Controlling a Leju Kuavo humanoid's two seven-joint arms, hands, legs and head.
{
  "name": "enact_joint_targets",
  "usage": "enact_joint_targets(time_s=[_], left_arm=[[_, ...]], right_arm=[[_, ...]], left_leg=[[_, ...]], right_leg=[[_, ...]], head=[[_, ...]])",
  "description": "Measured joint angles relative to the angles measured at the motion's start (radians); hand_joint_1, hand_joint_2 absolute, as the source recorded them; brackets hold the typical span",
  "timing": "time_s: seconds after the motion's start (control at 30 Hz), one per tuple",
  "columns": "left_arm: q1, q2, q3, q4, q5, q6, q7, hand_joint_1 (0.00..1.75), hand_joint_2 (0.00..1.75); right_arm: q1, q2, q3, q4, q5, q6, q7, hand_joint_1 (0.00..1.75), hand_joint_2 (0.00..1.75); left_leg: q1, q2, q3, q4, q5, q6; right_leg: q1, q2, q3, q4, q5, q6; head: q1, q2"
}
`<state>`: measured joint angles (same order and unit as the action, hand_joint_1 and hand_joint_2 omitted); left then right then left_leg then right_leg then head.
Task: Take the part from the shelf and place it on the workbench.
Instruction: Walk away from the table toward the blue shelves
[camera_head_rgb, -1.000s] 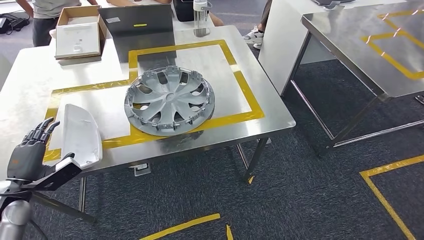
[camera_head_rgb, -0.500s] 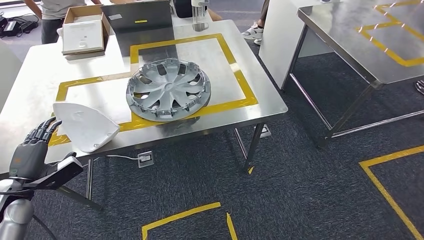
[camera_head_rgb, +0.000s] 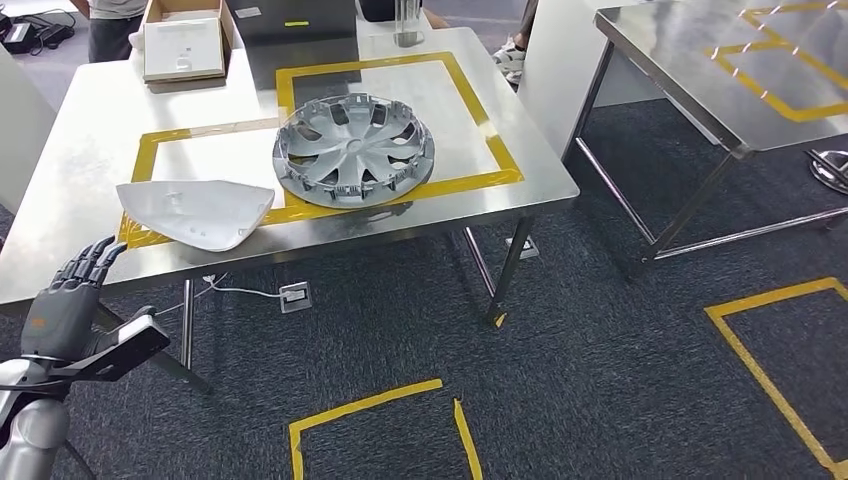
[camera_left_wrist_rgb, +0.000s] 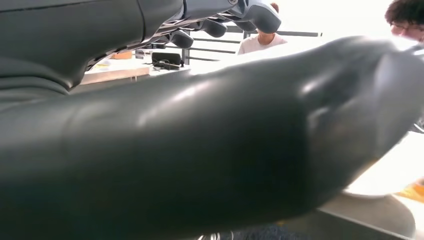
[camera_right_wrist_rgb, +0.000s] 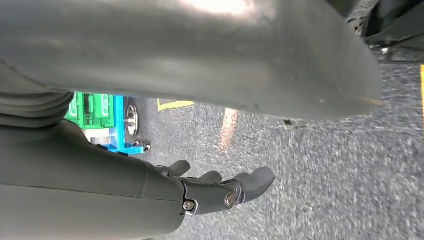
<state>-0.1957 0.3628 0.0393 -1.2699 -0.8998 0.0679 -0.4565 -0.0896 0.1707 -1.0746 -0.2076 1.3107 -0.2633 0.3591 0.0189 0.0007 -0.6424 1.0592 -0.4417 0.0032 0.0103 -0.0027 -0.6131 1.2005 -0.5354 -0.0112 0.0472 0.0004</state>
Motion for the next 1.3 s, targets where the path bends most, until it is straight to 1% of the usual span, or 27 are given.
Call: enact_joint_targets(time_s=[0.07,0.13,0.2,0.23,0.33,0.37,0.4,0.43,0.5,0.53,0.6,0.7,0.73,0.77,0.83,0.87,0.9,0.93,0.97,1.0,1.03,1.1,1.13,1.2,1.23,1.27,1.3], left_arm=[[-0.004,0.0,0.0,0.0,0.0,0.0,-0.004,0.0,0.0],[-0.006,-0.001,0.0,0.002,0.0,0.001,-0.008,0.0,0.0],[-0.006,-0.003,0.0,0.004,0.0,0.001,-0.01,0.0,0.0],[-0.006,-0.003,0.0,0.005,0.0,0.002,-0.01,0.0,0.0],[-0.006,-0.003,0.0,0.012,0.003,0.003,-0.011,0.0,0.0],[-0.006,-0.003,0.0,0.015,0.004,0.004,-0.011,0.0,0.0],[-0.005,-0.004,0.0,0.018,0.006,0.005,-0.011,0.0,0.0],[-0.004,-0.004,0.0,0.021,0.007,0.005,-0.011,0.0,0.0],[-0.004,-0.004,0.0,0.025,0.009,0.008,-0.013,0.0,0.0],[-0.007,-0.005,0.0,0.026,0.009,0.009,-0.015,0.0,0.0],[-0.01,-0.007,0.001,0.029,0.008,0.013,-0.017,0.0,0.0],[-0.014,-0.012,0.001,0.037,0.004,0.019,-0.018,0.0,0.0],[-0.015,-0.015,0.001,0.039,0.002,0.02,-0.018,0.0,0.0],[-0.017,-0.017,0.001,0.041,0.0,0.021,-0.019,0.0,0.0],[-0.017,-0.022,0.001,0.042,-0.003,0.023,-0.019,0.0,0.0],[-0.017,-0.025,0.001,0.043,-0.006,0.024,-0.019,0.0,0.0],[-0.017,-0.028,0.001,0.044,-0.008,0.024,-0.019,0.0,0.0],[-0.017,-0.03,0.001,0.044,-0.01,0.024,-0.018,0.0,0.0],[-0.017,-0.033,0.001,0.045,-0.013,0.024,-0.017,0.0,0.0],[-0.017,-0.035,0.001,0.045,-0.015,0.024,-0.017,0.0,0.0],[-0.017,-0.037,0.001,0.044,-0.017,0.025,-0.017,0.0,0.0],[-0.019,-0.041,0.002,0.043,-0.021,0.025,-0.016,0.0,0.0],[-0.02,-0.043,0.002,0.042,-0.023,0.025,-0.017,0.0,0.0],[-0.02,-0.046,0.003,0.042,-0.024,0.025,-0.017,0.0,0.0],[-0.02,-0.047,0.003,0.042,-0.024,0.025,-0.017,0.0,0.0],[-0.02,-0.047,0.004,0.043,-0.025,0.025,-0.016,0.0,0.0],[-0.02,-0.047,0.004,0.044,-0.025,0.025,-0.016,0.0,0.0]], right_arm=[[-0.003,0.0,0.0,-0.001,-0.001,-0.001,0.0,0.0,0.0],[-0.004,0.0,0.0,-0.001,-0.003,-0.002,0.0,0.0,0.0],[-0.003,0.0,0.0,-0.001,-0.004,-0.002,-0.001,0.0,0.0],[-0.003,0.001,0.0,-0.001,-0.004,-0.002,0.0,0.0,0.0],[-0.003,0.003,0.0,-0.001,-0.004,-0.001,0.003,0.0,0.0],[-0.002,0.004,0.0,-0.001,-0.004,-0.001,0.003,0.0,0.0],[-0.002,0.004,0.0,-0.001,-0.004,0.0,0.003,0.0,0.0],[-0.002,0.004,0.0,-0.001,-0.003,0.0,0.003,0.0,0.0],[-0.003,0.005,0.0,-0.001,-0.003,-0.001,0.003,0.0,0.0],[-0.004,0.004,0.0,-0.001,-0.003,-0.001,0.004,0.0,0.0],[-0.006,0.004,0.0,-0.002,-0.003,-0.001,0.005,0.0,0.0],[-0.007,0.004,0.0,-0.002,-0.002,-0.001,0.005,0.0,0.0],[-0.007,0.004,0.0,-0.002,-0.002,-0.001,0.004,0.0,0.0],[-0.006,0.004,0.0,-0.002,-0.002,0.0,0.002,0.0,0.0],[-0.006,0.004,0.0,-0.002,-0.002,0.0,0.001,0.0,0.0],[-0.006,0.004,0.0,-0.002,-0.002,0.0,0.0,0.0,0.0],[-0.006,0.004,0.0,-0.002,-0.002,0.0,0.0,0.0,0.0],[-0.007,0.004,0.0,-0.002,-0.002,0.0,0.0,0.0,0.0],[-0.007,0.004,0.0,-0.002,-0.002,0.0,0.001,0.0,0.0],[-0.007,0.004,0.0,-0.002,-0.002,0.0,0.002,0.0,0.0],[-0.009,0.004,0.0,-0.002,-0.003,-0.001,0.002,0.0,0.0],[-0.012,0.004,0.0,-0.002,-0.003,-0.001,0.001,0.0,0.0],[-0.013,0.004,0.0,-0.002,-0.004,-0.002,0.0,0.0,0.0],[-0.013,0.003,-0.001,-0.002,-0.006,-0.003,0.0,0.0,0.0],[-0.013,0.003,-0.001,-0.002,-0.006,-0.004,0.001,0.0,0.0],[-0.013,0.003,-0.001,-0.002,-0.006,-0.005,0.002,0.0,0.0],[-0.013,0.003,-0.001,-0.002,-0.006,-0.005,0.002,0.0,0.0]], left_leg=[[0.002,0.001,-0.008,-0.003,0.018,-0.009],[0.006,0.003,-0.008,-0.013,0.036,-0.022],[0.006,0.003,-0.012,-0.02,0.046,-0.034],[0.005,0.002,-0.02,-0.01,0.027,-0.038],[0.005,0.0,-0.054,0.12,-0.106,-0.047],[0.005,0.0,-0.06,0.174,-0.135,-0.05],[0.006,0.0,-0.057,0.21,-0.142,-0.053],[0.006,0.0,-0.04,0.219,-0.128,-0.055],[0.008,0.001,0.038,0.142,-0.088,-0.058],[0.007,0.0,0.085,0.078,-0.087,-0.057],[0.003,-0.004,0.133,-0.001,-0.105,-0.043],[0.001,-0.004,0.119,-0.01,-0.096,-0.012],[0.002,-0.002,0.109,-0.01,-0.085,-0.005],[0.004,0.0,0.098,-0.011,-0.073,0.002],[0.004,0.0,0.072,-0.011,-0.049,0.007],[0.004,0.0,0.058,-0.01,-0.036,0.008],[0.004,0.0,0.041,-0.009,-0.024,0.007],[0.003,-0.001,0.026,-0.008,-0.013,0.005],[0.003,-0.001,0.013,-0.006,-0.003,0.003],[0.003,-0.001,0.002,-0.005,0.006,0.0],[0.003,0.0,-0.007,-0.005,0.015,-0.003],[0.004,0.001,-0.014,-0.009,0.032,-0.014],[0.006,0.002,-0.014,-0.012,0.04,-0.021],[0.008,0.002,-0.014,-0.022,0.056,-0.035],[0.009,0.001,-0.019,-0.02,0.049,-0.04],[0.009,0.001,-0.027,-0.003,0.022,-0.044],[0.009,0.0,-0.039,0.033,-0.021,-0.047]], right_leg=[[0.009,0.001,0.09,-0.131,0.001,-0.015],[0.017,0.001,0.112,-0.177,-0.003,-0.022],[0.014,-0.001,0.102,-0.194,0.021,-0.029],[0.011,-0.003,0.095,-0.203,0.037,-0.034],[0.007,-0.008,0.06,-0.213,0.079,-0.042],[0.007,-0.01,0.045,-0.211,0.09,-0.042],[0.008,-0.011,0.03,-0.208,0.1,-0.041],[0.007,-0.012,0.013,-0.203,0.109,-0.04],[0.005,-0.013,-0.021,-0.187,0.126,-0.033],[0.006,-0.012,-0.037,-0.177,0.133,-0.028],[0.008,-0.012,-0.054,-0.163,0.144,-0.018],[0.007,-0.011,-0.064,-0.159,0.16,-0.002],[0.005,-0.009,-0.071,-0.148,0.143,0.005],[0.003,-0.007,-0.082,-0.121,0.108,0.012],[-0.003,-0.003,-0.11,-0.015,0.0,0.025],[-0.005,-0.003,-0.121,0.046,-0.039,0.028],[-0.006,-0.003,-0.121,0.091,-0.056,0.03],[-0.007,-0.003,-0.106,0.106,-0.051,0.029],[-0.007,-0.002,-0.073,0.084,-0.03,0.027],[-0.007,-0.002,-0.024,0.031,-0.007,0.023],[-0.006,-0.001,0.029,-0.041,0.0,0.016],[0.001,0.0,0.099,-0.148,-0.003,0.004],[0.005,0.001,0.107,-0.171,-0.009,-0.001],[0.007,-0.001,0.099,-0.182,0.009,-0.016],[0.006,-0.003,0.092,-0.188,0.022,-0.023],[0.004,-0.005,0.084,-0.195,0.036,-0.032],[0.002,-0.007,0.075,-0.2,0.05,-0.037]], head=[[0.0,0.0],[0.004,0.0],[0.008,0.0],[0.007,0.0],[0.004,0.0],[0.004,0.0],[0.004,0.0],[0.004,0.0],[0.004,0.0],[0.003,0.0],[0.005,0.0],[0.006,0.0],[0.006,0.0],[0.006,0.0],[0.007,0.0],[0.007,0.0],[0.007,0.0],[0.007,0.0],[0.007,0.0],[0.007,0.0],[0.007,0.0],[0.008,0.0],[0.009,0.0],[0.012,0.0],[0.012,0.0],[0.011,0.0],[0.009,0.0]])
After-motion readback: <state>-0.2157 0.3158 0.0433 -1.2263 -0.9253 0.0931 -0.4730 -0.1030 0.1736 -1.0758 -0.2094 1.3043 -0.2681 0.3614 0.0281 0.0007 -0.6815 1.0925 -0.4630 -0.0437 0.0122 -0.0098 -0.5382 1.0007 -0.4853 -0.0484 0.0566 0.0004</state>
